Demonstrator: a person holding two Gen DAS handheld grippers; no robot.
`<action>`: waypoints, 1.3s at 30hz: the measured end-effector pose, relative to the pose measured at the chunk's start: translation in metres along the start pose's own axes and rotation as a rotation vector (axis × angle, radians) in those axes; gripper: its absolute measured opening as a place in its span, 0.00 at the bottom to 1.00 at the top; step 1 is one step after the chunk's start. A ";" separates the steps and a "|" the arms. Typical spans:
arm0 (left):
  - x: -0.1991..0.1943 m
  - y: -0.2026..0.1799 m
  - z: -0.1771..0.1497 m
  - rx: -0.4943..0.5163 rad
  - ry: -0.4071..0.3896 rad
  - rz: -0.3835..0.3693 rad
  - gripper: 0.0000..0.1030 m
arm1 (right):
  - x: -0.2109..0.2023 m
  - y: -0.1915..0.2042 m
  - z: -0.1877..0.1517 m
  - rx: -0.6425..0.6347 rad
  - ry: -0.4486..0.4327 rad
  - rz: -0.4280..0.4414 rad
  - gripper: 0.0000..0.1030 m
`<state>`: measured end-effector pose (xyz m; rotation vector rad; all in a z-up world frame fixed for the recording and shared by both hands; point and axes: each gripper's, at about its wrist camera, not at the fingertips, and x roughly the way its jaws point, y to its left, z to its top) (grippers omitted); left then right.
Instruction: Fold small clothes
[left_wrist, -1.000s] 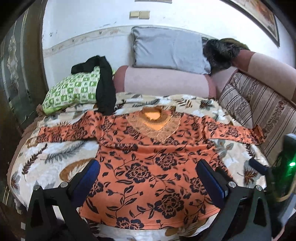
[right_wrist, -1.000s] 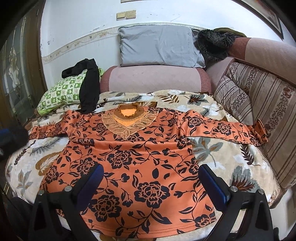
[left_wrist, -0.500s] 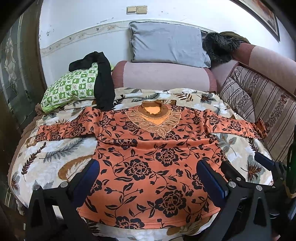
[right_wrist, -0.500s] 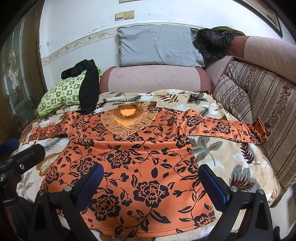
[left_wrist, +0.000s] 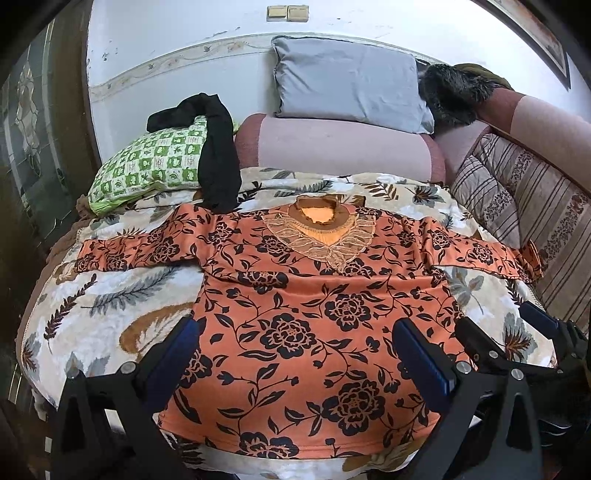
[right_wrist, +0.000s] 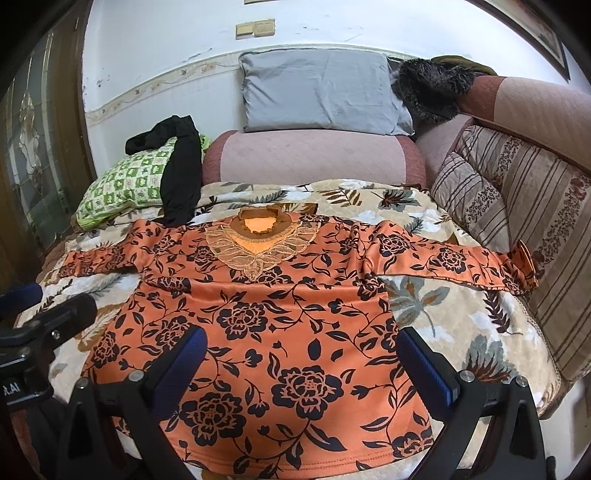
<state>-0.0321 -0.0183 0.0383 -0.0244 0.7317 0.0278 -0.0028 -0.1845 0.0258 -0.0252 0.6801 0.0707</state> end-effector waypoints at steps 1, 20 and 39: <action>0.000 0.000 0.000 0.000 0.000 0.000 1.00 | 0.000 0.000 0.000 -0.001 0.000 0.000 1.00; 0.011 0.005 -0.001 0.000 0.012 -0.009 1.00 | 0.006 -0.003 0.002 0.022 0.011 0.028 1.00; 0.158 0.071 -0.034 -0.085 0.257 0.001 1.00 | 0.150 -0.403 -0.028 1.052 0.064 -0.137 0.88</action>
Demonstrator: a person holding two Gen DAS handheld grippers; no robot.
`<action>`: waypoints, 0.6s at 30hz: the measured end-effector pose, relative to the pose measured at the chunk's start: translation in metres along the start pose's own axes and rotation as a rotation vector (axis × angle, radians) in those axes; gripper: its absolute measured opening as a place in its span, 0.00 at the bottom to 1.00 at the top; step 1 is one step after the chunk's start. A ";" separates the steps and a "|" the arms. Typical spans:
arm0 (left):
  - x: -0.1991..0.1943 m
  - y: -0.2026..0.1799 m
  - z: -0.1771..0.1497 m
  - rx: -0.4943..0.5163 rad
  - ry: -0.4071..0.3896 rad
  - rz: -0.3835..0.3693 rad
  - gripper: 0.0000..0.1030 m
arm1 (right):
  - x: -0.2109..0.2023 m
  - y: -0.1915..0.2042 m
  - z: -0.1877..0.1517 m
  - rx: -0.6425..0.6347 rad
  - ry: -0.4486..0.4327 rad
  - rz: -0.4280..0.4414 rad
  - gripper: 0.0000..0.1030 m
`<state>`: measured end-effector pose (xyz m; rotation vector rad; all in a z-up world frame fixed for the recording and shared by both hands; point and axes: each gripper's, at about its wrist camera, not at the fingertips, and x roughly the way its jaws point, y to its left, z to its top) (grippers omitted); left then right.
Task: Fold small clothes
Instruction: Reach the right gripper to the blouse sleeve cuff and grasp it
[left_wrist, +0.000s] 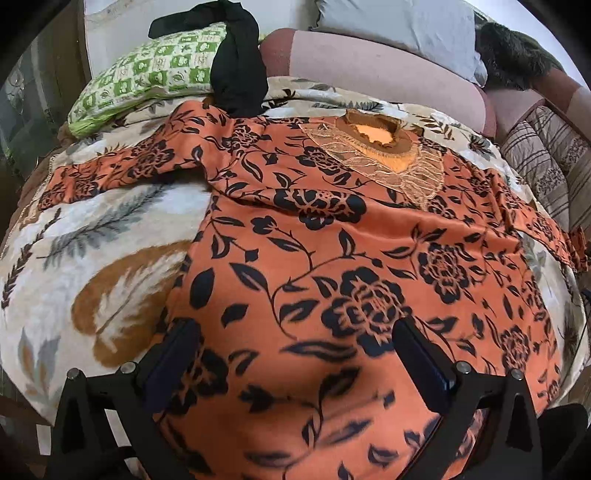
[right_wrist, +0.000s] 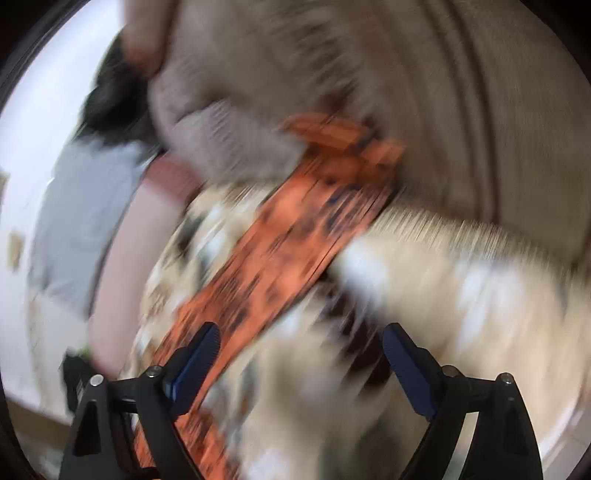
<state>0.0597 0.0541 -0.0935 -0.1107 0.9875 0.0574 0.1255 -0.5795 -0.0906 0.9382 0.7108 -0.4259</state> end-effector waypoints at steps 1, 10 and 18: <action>0.006 0.000 0.002 -0.002 0.000 -0.004 1.00 | 0.009 -0.002 0.010 0.002 0.001 -0.016 0.88; 0.044 -0.001 0.008 0.033 0.019 0.007 1.00 | 0.063 0.005 0.049 -0.001 -0.060 -0.175 0.59; 0.044 0.024 0.009 -0.055 -0.012 -0.030 1.00 | 0.032 0.078 0.050 -0.293 -0.146 -0.126 0.07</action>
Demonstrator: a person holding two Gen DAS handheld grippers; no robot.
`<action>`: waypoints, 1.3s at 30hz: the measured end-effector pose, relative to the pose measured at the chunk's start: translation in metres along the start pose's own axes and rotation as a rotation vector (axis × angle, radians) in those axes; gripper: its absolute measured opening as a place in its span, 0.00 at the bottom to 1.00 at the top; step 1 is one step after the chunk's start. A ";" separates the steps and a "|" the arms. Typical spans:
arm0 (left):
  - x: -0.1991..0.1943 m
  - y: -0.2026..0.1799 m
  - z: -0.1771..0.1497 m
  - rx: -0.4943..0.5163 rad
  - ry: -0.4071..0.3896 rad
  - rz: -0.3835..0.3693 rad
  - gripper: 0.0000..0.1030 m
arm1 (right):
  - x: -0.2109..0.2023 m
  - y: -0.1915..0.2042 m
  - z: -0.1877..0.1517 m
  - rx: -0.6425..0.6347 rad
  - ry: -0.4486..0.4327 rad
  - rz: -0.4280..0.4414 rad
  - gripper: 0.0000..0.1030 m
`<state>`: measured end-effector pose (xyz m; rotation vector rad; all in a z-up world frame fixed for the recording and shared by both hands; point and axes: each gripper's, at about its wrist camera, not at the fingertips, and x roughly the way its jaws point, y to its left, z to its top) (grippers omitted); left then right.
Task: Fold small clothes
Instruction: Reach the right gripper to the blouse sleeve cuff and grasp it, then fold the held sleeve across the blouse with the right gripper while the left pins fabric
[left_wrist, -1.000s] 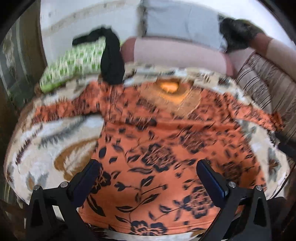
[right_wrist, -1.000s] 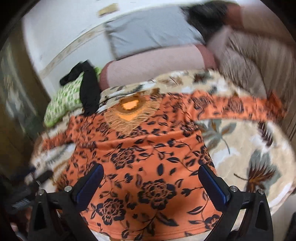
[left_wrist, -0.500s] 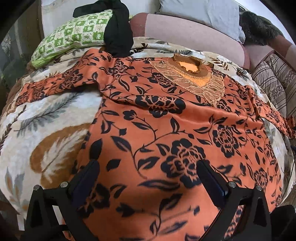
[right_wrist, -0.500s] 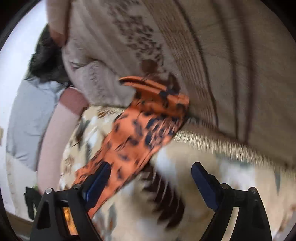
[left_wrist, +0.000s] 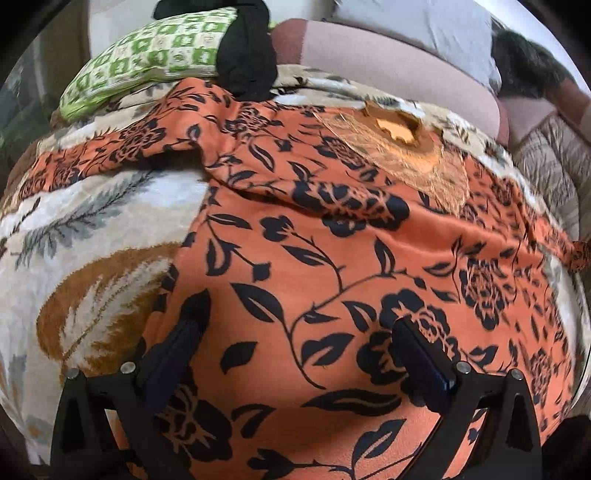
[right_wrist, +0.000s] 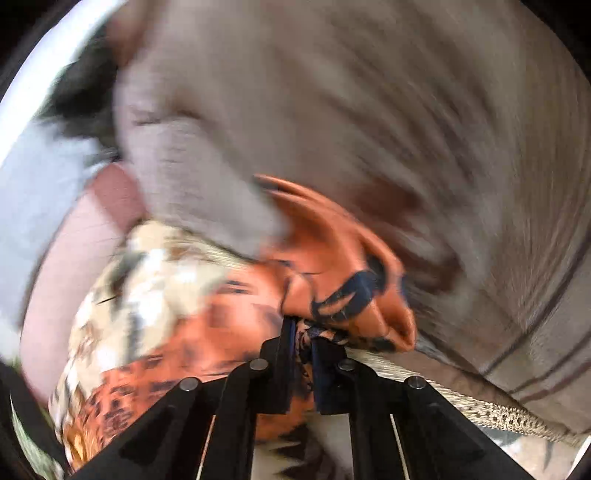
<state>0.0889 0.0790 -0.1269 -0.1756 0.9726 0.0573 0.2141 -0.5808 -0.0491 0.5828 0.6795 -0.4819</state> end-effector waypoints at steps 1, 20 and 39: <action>-0.001 0.002 0.000 -0.009 -0.006 -0.002 1.00 | -0.018 0.026 0.001 -0.060 -0.033 0.045 0.07; -0.035 0.045 0.006 -0.176 -0.159 -0.002 1.00 | -0.019 0.392 -0.329 -0.738 0.483 0.492 0.79; 0.016 -0.021 0.117 -0.087 0.018 -0.254 1.00 | -0.046 0.204 -0.219 -0.303 0.410 0.705 0.90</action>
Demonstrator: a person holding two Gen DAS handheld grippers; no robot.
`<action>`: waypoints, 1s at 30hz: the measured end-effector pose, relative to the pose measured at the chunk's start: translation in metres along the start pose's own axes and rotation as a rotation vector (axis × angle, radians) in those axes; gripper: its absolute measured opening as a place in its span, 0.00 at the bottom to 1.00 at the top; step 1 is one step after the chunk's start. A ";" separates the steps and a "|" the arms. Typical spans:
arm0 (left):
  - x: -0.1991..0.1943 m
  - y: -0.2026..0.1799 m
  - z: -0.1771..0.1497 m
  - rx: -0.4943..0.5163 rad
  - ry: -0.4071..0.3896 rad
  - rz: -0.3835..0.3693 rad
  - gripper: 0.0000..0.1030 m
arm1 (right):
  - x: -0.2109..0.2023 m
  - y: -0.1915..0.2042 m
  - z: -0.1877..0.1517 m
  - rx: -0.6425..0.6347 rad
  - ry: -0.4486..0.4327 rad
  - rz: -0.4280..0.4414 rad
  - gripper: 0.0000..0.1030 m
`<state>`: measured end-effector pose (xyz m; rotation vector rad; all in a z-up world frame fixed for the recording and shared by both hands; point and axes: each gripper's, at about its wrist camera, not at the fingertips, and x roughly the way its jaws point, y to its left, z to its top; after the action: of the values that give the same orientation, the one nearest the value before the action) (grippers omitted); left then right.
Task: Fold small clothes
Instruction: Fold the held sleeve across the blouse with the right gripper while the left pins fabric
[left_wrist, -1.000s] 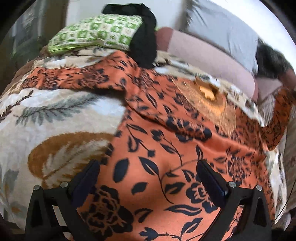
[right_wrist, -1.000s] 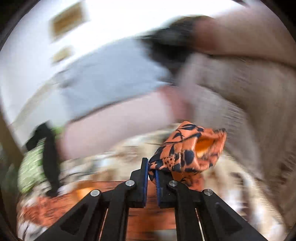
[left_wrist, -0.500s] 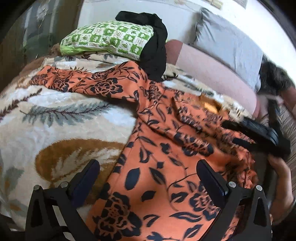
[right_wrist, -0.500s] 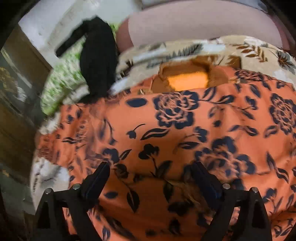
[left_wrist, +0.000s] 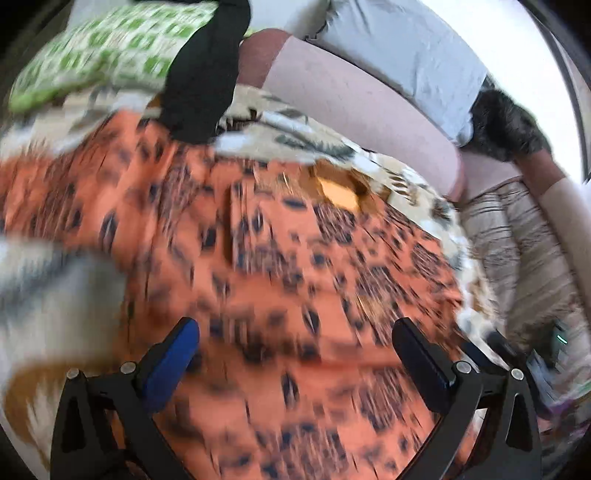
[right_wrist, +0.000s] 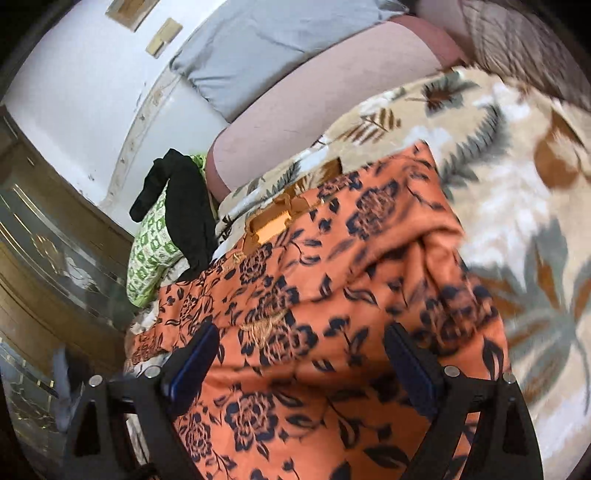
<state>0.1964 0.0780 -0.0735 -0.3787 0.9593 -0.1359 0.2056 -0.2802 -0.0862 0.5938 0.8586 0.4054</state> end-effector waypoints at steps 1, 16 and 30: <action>0.009 0.000 0.009 -0.012 0.011 0.009 1.00 | 0.000 0.001 0.000 0.004 0.008 0.027 0.90; 0.072 -0.007 0.059 0.010 0.019 0.275 0.04 | -0.012 -0.025 0.014 0.093 -0.033 0.078 0.90; 0.078 0.011 0.057 0.063 -0.008 0.349 0.24 | -0.007 -0.039 0.017 0.127 -0.030 0.039 0.90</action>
<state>0.2868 0.0806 -0.1085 -0.1496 0.9965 0.1524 0.2190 -0.3191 -0.0982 0.7334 0.8488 0.3783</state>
